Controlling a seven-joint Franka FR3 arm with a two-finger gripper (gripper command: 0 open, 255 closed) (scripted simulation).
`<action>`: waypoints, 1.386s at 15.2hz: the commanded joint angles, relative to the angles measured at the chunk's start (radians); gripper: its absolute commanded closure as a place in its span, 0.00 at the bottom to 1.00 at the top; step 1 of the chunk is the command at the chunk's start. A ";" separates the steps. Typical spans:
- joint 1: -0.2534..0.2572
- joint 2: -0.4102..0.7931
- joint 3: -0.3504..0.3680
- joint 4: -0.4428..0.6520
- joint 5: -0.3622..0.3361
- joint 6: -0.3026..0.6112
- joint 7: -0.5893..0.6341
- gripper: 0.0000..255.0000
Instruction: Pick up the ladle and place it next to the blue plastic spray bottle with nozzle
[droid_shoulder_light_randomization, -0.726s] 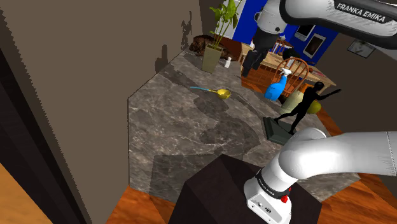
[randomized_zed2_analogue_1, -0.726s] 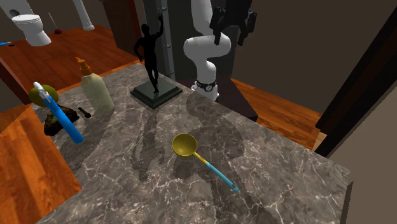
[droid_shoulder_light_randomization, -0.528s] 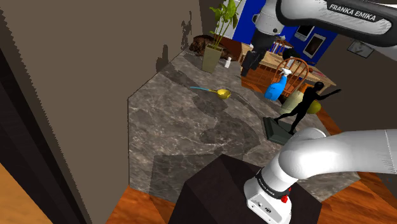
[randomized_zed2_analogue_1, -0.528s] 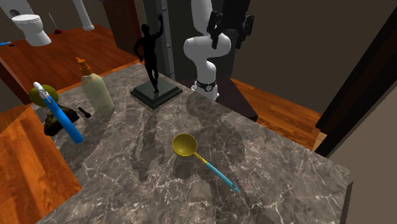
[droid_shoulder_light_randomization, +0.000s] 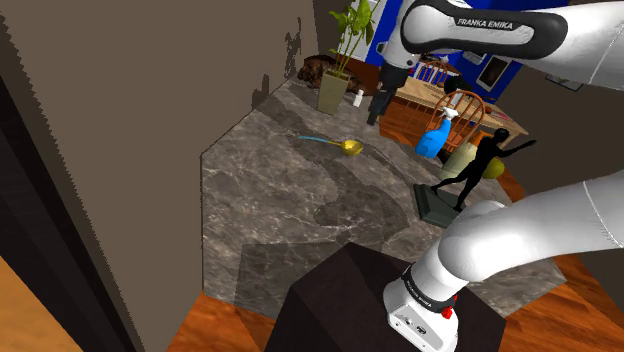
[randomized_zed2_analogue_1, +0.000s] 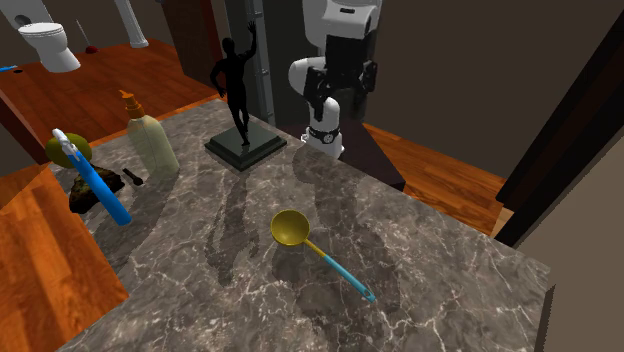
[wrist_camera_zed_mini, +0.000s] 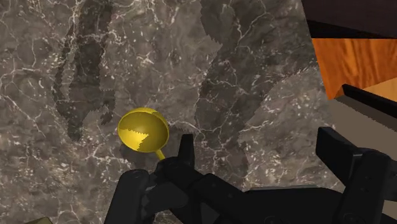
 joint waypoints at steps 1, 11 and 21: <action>0.003 0.066 -0.038 0.011 0.006 0.045 -0.064 0.00; 0.010 0.467 -0.171 0.204 0.127 0.166 -0.392 0.00; -0.047 0.832 -0.171 0.457 0.271 0.174 -0.637 0.00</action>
